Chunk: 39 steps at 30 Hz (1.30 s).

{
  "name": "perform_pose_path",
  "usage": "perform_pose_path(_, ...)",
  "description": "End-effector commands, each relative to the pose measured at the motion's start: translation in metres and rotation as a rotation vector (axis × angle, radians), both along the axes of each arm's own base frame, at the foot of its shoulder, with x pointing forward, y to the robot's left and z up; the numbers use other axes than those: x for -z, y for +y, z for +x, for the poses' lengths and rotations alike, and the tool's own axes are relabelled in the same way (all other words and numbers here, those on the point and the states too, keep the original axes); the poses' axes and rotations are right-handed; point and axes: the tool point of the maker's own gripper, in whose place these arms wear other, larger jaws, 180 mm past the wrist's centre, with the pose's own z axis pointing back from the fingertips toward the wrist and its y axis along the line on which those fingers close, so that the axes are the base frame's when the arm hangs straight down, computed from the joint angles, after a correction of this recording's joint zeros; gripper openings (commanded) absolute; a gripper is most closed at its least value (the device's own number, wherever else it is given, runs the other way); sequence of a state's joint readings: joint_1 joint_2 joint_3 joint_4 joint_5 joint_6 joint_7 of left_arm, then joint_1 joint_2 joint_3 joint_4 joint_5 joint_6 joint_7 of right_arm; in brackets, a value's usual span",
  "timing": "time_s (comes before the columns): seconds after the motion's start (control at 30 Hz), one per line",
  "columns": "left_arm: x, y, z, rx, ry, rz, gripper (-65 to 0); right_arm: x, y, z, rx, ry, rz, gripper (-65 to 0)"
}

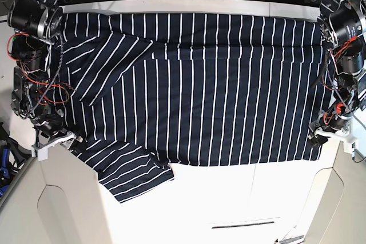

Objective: Fold the T-shirt properly
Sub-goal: 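Reach both grippers to the hem corners of the shirt and grasp, then fold the hem up over the body with both grippers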

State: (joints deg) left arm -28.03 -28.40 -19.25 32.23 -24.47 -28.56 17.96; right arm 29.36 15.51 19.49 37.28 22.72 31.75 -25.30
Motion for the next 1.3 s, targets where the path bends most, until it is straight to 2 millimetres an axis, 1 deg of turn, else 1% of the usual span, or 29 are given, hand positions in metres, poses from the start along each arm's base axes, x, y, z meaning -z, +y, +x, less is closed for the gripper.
perform_pose_path(0.0,-0.022,0.007,0.013,-0.009,-0.056,0.011,-19.7,-0.015,-0.001,0.011,-0.003,-0.036,-0.004,-30.3)
perform_pose_path(0.1,-0.021,0.003,0.015,-0.005,-0.058,0.005,-19.9,-0.015,0.004,0.012,-0.007,-0.038,0.005,-30.3)
perform_pose_path(0.3,-0.013,-0.013,0.018,0.017,-0.047,0.003,-19.9,-0.015,0.014,0.012,-0.033,-0.047,0.019,-30.3)
perform_pose_path(0.53,-0.009,-0.014,0.018,-0.001,-0.035,0.005,-19.9,-0.013,0.026,0.013,-0.044,-0.043,0.036,-30.3)
perform_pose_path(0.67,-0.009,-0.014,0.018,0.0,-0.035,0.004,-20.5,-0.014,0.026,0.013,-0.045,-0.044,0.037,-31.0)
perform_pose_path(0.7,-0.01,-0.014,0.019,0.0,-0.038,0.004,-22.3,-0.014,0.026,0.013,-0.044,-0.044,0.037,-32.6)
perform_pose_path(0.77,-0.013,-0.014,0.022,0.0,-0.044,0.005,-28.7,-0.014,0.026,0.013,-0.044,-0.044,0.036,-38.3)
perform_pose_path(0.97,-0.029,-0.014,0.036,0.009,-0.072,0.023,-46.6,-0.014,0.025,0.013,-0.044,-0.045,0.035,-62.8)
perform_pose_path(1.0,-0.032,-0.014,0.038,0.01,-0.076,0.024,-49.4,-0.014,0.025,0.013,-0.043,-0.046,0.036,-65.0)
perform_pose_path(1.07,-0.036,-0.013,0.041,0.009,-0.084,0.026,-56.4,-0.014,0.025,0.013,-0.044,-0.046,0.035,-65.0)
perform_pose_path(1.13,-0.037,-0.012,0.04,0.014,-0.08,0.026,-65.0,-0.015,0.025,0.013,-0.045,-0.047,0.035,-65.0)
perform_pose_path(1.27,-0.033,-0.012,0.037,0.021,-0.051,0.02,-65.0,-0.017,0.025,0.014,-0.052,-0.05,0.03,-65.0)
